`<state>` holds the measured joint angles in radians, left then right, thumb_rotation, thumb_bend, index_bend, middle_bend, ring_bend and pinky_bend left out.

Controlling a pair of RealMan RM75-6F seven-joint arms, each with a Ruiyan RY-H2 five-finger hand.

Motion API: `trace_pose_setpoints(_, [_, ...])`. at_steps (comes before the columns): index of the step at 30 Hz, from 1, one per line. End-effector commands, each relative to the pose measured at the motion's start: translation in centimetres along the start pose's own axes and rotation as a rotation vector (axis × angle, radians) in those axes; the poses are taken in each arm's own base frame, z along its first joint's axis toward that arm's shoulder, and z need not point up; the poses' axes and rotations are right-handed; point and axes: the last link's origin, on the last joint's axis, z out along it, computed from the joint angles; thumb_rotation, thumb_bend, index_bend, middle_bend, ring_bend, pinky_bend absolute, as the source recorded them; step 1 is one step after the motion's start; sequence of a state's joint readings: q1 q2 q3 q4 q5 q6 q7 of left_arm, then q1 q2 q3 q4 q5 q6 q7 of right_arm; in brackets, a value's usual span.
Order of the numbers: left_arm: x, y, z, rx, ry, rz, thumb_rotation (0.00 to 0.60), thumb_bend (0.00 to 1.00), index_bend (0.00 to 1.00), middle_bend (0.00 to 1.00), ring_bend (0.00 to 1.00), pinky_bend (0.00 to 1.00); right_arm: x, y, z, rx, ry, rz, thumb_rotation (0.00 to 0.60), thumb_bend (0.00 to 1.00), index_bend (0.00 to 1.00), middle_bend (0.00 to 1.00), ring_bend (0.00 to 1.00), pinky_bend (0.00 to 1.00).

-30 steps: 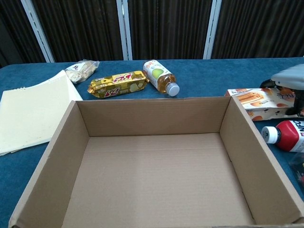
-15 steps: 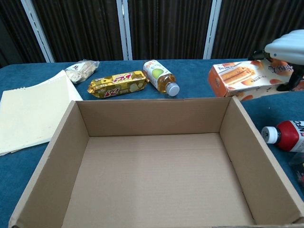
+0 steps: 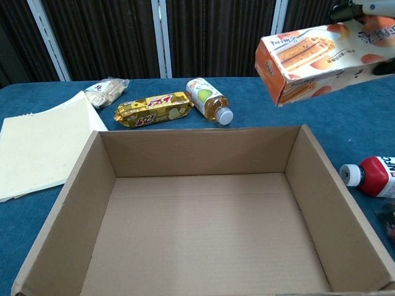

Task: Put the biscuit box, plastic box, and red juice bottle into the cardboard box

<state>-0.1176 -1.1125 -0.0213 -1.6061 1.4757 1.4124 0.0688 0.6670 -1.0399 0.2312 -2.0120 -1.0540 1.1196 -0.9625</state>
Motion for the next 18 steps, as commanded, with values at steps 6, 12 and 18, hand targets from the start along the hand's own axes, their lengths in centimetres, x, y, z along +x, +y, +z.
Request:
trace_pose_setpoints(6, [0.3,0.4,-0.7,-0.053,-0.021,-0.012,0.423,0.06,0.0,0.0,0.0,0.0,2.7,-2.4,-5.3,-0.077,-0.069,-0.005,0.6,0.28,0.66,0.51,0.52,0.7])
trace_pose_setpoints(12, [0.5,0.7,-1.0,-0.084,-0.017,-0.021,0.422,0.06,0.0,0.0,0.0,0.0,1.0,-5.6,-6.6,-0.059,-0.103,0.04,0.6,0.26,0.63,0.48,0.51,0.7])
trace_pose_setpoints(18, [0.9,1.0,-1.5,-0.129,-0.017,-0.046,0.422,0.06,0.0,0.0,0.0,0.0,0.2,-10.1,-7.4,-0.014,-0.139,0.093,0.6,0.25,0.62,0.47,0.5,0.7])
